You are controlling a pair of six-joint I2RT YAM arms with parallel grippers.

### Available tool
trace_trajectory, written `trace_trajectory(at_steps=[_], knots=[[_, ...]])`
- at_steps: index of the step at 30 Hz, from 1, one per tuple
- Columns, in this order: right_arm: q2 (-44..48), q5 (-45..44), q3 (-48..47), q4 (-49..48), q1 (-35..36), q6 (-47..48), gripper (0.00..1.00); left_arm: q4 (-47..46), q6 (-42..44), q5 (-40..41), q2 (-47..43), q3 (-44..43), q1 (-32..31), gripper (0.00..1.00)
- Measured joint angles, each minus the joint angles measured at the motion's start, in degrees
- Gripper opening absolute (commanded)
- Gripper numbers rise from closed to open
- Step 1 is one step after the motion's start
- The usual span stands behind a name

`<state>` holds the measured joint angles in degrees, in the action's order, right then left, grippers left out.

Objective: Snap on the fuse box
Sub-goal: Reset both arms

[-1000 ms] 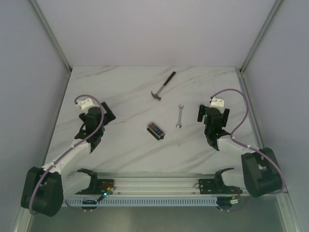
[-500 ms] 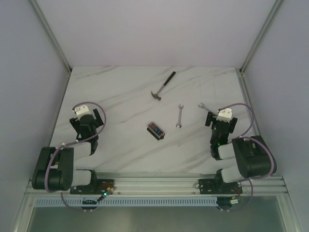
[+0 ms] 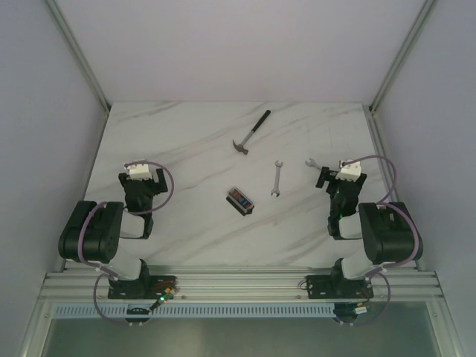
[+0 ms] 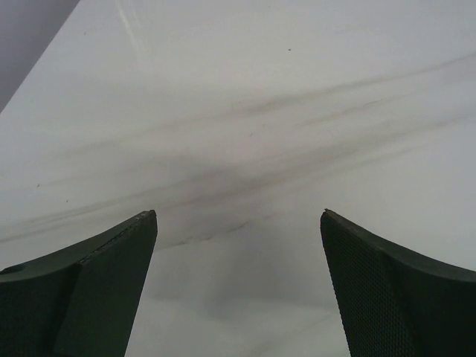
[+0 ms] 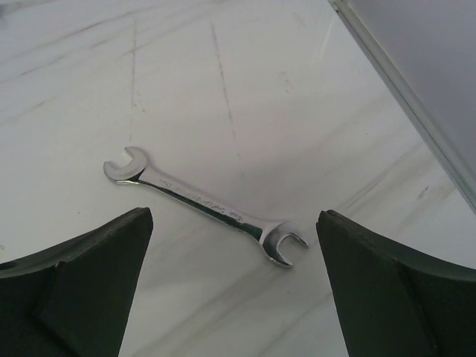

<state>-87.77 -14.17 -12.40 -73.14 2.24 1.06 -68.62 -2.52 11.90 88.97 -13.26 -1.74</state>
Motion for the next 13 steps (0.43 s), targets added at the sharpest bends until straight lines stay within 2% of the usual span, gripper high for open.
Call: trace_trajectory(at_steps=[13], knots=[[0.0,1.3,0.0,0.9,0.0,-0.4,1.0,-1.0,1.2,-0.3,0.0,0.0,-0.5,1.0]])
